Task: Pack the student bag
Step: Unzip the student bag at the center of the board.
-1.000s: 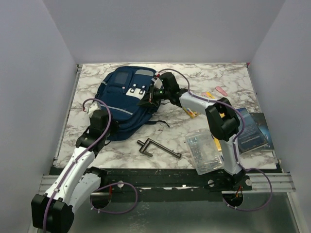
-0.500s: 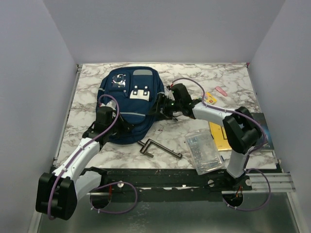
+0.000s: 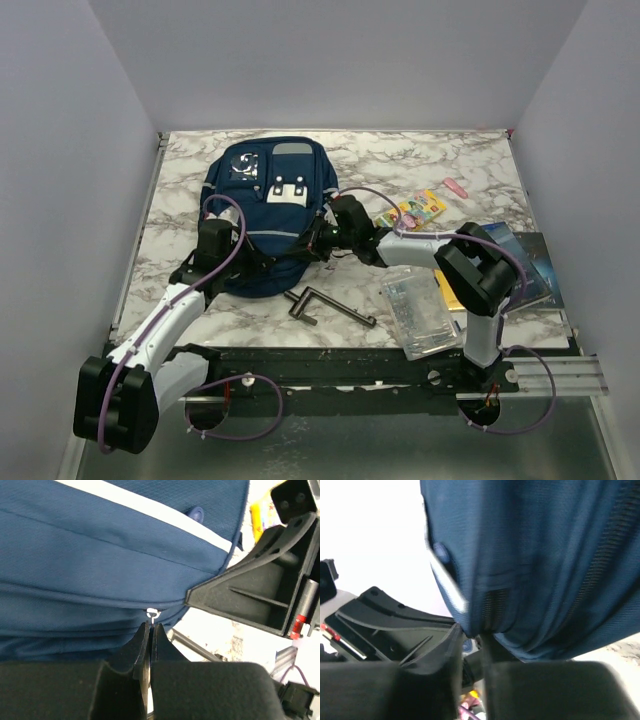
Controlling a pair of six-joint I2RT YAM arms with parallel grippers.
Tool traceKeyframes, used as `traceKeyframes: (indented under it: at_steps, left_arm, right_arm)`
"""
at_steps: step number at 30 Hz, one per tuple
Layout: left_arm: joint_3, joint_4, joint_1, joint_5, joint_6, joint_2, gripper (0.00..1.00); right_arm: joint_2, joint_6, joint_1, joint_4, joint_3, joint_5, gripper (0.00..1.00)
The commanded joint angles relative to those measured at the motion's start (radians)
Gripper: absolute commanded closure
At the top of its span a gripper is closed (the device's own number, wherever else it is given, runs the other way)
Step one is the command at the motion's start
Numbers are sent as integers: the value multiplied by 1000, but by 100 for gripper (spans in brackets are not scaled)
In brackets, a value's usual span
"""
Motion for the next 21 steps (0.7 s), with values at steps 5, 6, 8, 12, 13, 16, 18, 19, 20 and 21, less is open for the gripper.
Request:
traceKeyframes:
  at_steps: [5, 6, 8, 12, 13, 16, 18, 19, 20, 21]
  left_arm:
    - [157, -412, 60, -425, -27, -1, 100]
    - [160, -418, 91, -416, -24, 7, 100]
    - [155, -413, 152, -428, -29, 29, 100]
    - [184, -410, 250, -492, -45, 97, 100]
    - [196, -409, 284, -504, -42, 116, 100]
    - [254, -432, 393, -445, -48, 173, 100]
    - [278, -436, 455, -391, -63, 208, 100]
    - [288, -436, 480, -370, -66, 232, 100]
    - [305, -436, 494, -363, -68, 258, 100]
    - [323, -440, 503, -373, -72, 286, 100]
  right_arm:
    - [37, -10, -107, 74, 34, -129, 99]
    - [44, -20, -115, 80, 45, -176, 99]
    - [59, -17, -125, 107, 56, -249, 99]
    - [69, 3, -127, 144, 73, -342, 99]
    - [69, 13, -128, 153, 74, -359, 99]
    - [63, 25, -132, 167, 73, -379, 99]
    - [63, 35, -137, 176, 72, -392, 100]
    - [65, 53, -141, 193, 67, -402, 99]
    - [68, 68, -142, 214, 65, -409, 99]
    - [72, 89, -144, 239, 62, -417, 99]
